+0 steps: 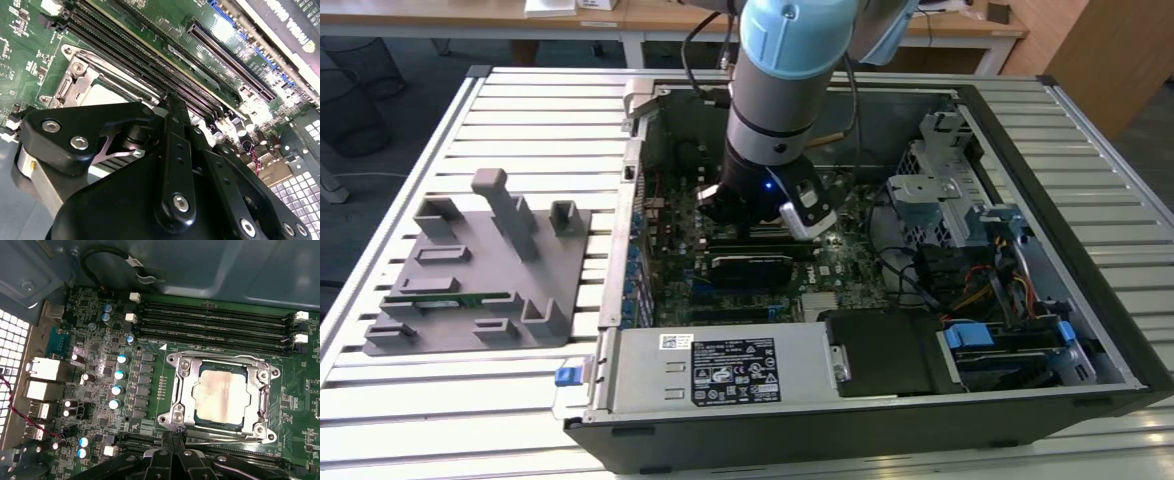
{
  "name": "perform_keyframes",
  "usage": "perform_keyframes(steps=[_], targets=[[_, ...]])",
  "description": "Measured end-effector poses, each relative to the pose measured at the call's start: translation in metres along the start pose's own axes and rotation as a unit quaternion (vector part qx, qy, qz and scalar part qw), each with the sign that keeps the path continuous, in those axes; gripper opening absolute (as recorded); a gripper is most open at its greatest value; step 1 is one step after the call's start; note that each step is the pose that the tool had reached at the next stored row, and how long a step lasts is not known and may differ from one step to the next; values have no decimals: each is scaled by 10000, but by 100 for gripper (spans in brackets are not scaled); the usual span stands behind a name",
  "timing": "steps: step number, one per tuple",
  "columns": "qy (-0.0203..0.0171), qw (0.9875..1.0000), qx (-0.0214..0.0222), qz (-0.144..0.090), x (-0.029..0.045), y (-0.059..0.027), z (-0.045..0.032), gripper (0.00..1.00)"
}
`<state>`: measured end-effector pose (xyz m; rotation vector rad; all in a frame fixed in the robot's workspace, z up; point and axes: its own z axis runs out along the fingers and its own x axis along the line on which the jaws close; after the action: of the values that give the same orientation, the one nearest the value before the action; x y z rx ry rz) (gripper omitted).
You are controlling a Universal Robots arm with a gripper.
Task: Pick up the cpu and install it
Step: 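Install the second cpu locking lever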
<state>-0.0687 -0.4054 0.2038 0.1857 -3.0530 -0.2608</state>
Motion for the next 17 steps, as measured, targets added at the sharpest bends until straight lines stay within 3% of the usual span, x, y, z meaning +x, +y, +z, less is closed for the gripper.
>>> perform_keyframes(steps=[8,13,17], targets=[[-16,9999,-131,-11,34,-21,53,11],[-34,9997,-251,-23,57,-25,82,11],[-47,9995,-314,-29,76,-26,101,11]])
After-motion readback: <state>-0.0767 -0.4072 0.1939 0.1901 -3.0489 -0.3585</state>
